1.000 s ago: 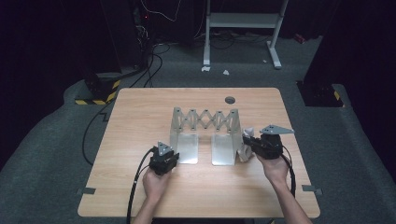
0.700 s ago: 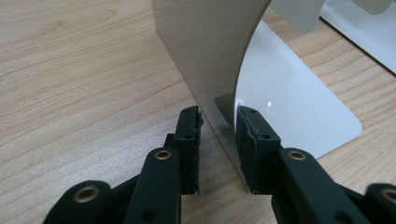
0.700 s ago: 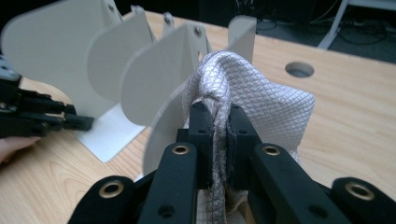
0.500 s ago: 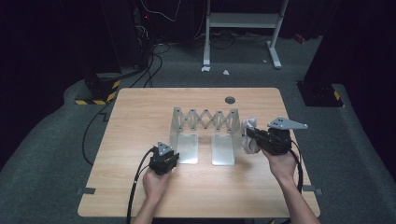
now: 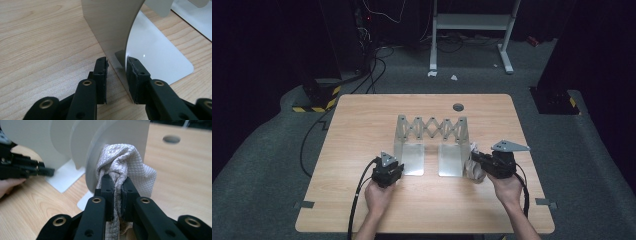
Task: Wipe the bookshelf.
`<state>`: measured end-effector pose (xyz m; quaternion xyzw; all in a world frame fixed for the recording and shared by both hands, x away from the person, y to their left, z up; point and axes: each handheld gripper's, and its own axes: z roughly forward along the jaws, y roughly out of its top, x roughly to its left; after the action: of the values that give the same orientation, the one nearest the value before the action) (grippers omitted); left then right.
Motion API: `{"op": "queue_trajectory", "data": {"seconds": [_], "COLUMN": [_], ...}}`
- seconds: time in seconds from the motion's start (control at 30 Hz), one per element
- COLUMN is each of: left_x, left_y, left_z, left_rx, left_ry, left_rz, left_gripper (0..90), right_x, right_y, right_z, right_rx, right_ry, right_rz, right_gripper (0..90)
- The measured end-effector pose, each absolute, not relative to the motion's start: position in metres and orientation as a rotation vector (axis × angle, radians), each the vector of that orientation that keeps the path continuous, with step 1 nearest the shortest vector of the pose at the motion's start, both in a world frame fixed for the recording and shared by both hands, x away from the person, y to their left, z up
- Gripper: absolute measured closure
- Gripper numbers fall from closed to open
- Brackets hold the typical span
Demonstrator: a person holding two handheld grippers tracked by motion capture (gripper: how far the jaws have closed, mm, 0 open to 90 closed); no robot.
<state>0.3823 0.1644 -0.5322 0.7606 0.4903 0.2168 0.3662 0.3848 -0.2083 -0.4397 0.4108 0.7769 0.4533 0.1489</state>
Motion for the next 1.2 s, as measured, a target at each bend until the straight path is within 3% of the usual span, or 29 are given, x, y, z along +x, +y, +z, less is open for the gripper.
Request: {"op": "queue_trajectory", "data": {"seconds": [0.47, 0.93, 1.2], "left_x": [0.382, 0.382, 0.382], "left_y": [0.164, 0.164, 0.164], "left_z": [-0.532, -0.532, -0.532], "left_rx": [1.955, 1.954, 1.953], "left_ry": [1.260, 1.259, 1.256], "left_rz": [0.556, 0.555, 0.548], "left_gripper": [70.2, 70.6, 71.9], "right_x": [0.405, 0.402, 0.409], "right_y": [-0.196, -0.204, -0.203], "right_z": [-0.502, -0.423, -0.394], "right_rx": [1.304, 1.179, 1.134], "right_ry": [2.359, 2.224, 2.173], "right_rz": [1.125, 1.324, 1.344], "right_gripper": [83.7, 83.7, 83.7]}}
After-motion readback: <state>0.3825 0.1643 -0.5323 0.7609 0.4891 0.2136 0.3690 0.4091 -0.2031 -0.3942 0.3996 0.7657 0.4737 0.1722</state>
